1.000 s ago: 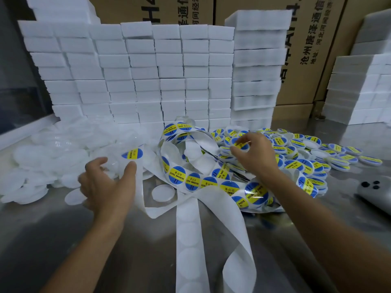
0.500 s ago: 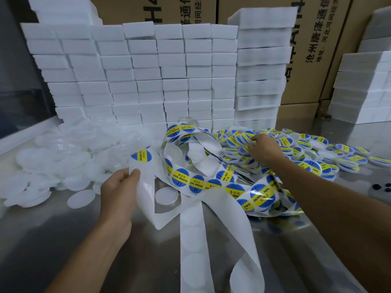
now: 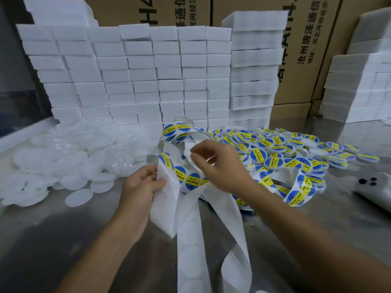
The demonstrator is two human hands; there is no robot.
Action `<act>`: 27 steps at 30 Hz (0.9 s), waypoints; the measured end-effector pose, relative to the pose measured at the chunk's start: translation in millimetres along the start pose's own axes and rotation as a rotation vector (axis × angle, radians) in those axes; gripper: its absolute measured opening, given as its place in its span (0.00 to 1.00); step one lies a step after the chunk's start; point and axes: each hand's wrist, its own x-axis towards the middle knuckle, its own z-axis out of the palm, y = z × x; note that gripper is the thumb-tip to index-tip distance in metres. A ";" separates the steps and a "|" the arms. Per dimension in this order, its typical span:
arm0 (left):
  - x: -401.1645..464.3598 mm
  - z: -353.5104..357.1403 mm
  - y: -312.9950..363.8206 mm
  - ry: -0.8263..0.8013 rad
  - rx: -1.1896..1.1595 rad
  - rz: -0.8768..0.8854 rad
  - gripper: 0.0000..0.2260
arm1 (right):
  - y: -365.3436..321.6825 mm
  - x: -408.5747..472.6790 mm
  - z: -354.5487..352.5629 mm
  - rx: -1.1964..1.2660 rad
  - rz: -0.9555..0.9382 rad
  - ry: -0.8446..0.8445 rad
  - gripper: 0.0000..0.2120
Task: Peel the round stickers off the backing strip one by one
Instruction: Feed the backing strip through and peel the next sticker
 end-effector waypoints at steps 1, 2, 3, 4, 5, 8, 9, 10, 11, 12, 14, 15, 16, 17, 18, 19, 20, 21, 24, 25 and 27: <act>-0.9 1.8 0.3 -0.013 0.005 -0.004 0.13 | -4.8 -6.2 6.7 0.013 -0.004 -0.040 0.04; -2.2 3.3 0.8 -0.030 0.010 -0.004 0.14 | -8.0 -11.9 13.3 0.019 -0.016 -0.061 0.05; -3.2 4.7 1.1 -0.056 0.007 -0.003 0.14 | -10.1 -17.0 19.7 0.017 -0.042 -0.063 0.05; -4.5 5.6 0.9 -0.090 -0.005 0.000 0.14 | -11.4 -21.3 24.9 0.011 -0.072 -0.053 0.06; -6.0 6.9 0.6 -0.122 -0.020 0.003 0.14 | -12.1 -25.4 29.2 0.006 -0.100 -0.037 0.06; -8.3 8.6 -2.9 -0.136 0.031 0.051 0.07 | -9.5 -34.1 34.2 -0.027 -0.169 0.008 0.07; -8.7 9.0 -5.3 -0.126 0.068 0.074 0.06 | -7.9 -36.4 33.6 -0.042 -0.183 0.019 0.07; -9.0 9.5 -7.8 -0.117 0.095 0.089 0.05 | -6.3 -38.6 32.3 -0.056 -0.194 0.030 0.07; -9.5 10.3 -9.9 -0.111 0.114 0.097 0.05 | -5.1 -40.7 30.4 -0.070 -0.207 0.042 0.07; -10.0 11.0 -11.2 -0.109 0.133 0.103 0.06 | -4.2 -42.5 28.0 -0.095 -0.223 0.054 0.07; -11.3 11.9 -12.4 -0.115 0.173 0.121 0.08 | -3.7 -44.6 23.4 -0.169 -0.265 0.084 0.06; -12.2 12.6 -12.6 -0.123 0.187 0.136 0.08 | -4.2 -45.3 22.0 -0.198 -0.282 0.101 0.06; -13.0 12.9 -12.7 -0.128 0.201 0.156 0.09 | -5.0 -45.8 21.0 -0.216 -0.293 0.120 0.05; -13.4 13.3 -12.9 -0.131 0.218 0.176 0.09 | -6.1 -46.2 20.3 -0.231 -0.301 0.136 0.05; -13.6 13.5 -13.2 -0.131 0.233 0.193 0.09 | -7.2 -46.6 20.0 -0.253 -0.311 0.147 0.04; -13.7 13.5 -13.4 -0.132 0.242 0.203 0.09 | -8.2 -47.1 20.2 -0.283 -0.324 0.152 0.04; -13.7 13.2 -13.6 -0.137 0.246 0.209 0.09 | -8.9 -47.7 20.5 -0.316 -0.337 0.154 0.04; -13.6 12.9 -13.9 -0.144 0.250 0.214 0.08 | -9.3 -48.3 20.7 -0.341 -0.345 0.158 0.04; -12.7 11.7 -14.5 -0.144 0.284 0.238 0.09 | -9.7 -48.7 20.3 -0.364 -0.340 0.170 0.05; -12.7 11.6 -14.5 -0.142 0.290 0.244 0.10 | -9.9 -49.0 20.8 -0.372 -0.339 0.169 0.05; -12.5 11.5 -14.1 -0.145 0.294 0.245 0.11 | -10.5 -49.4 21.6 -0.391 -0.345 0.162 0.05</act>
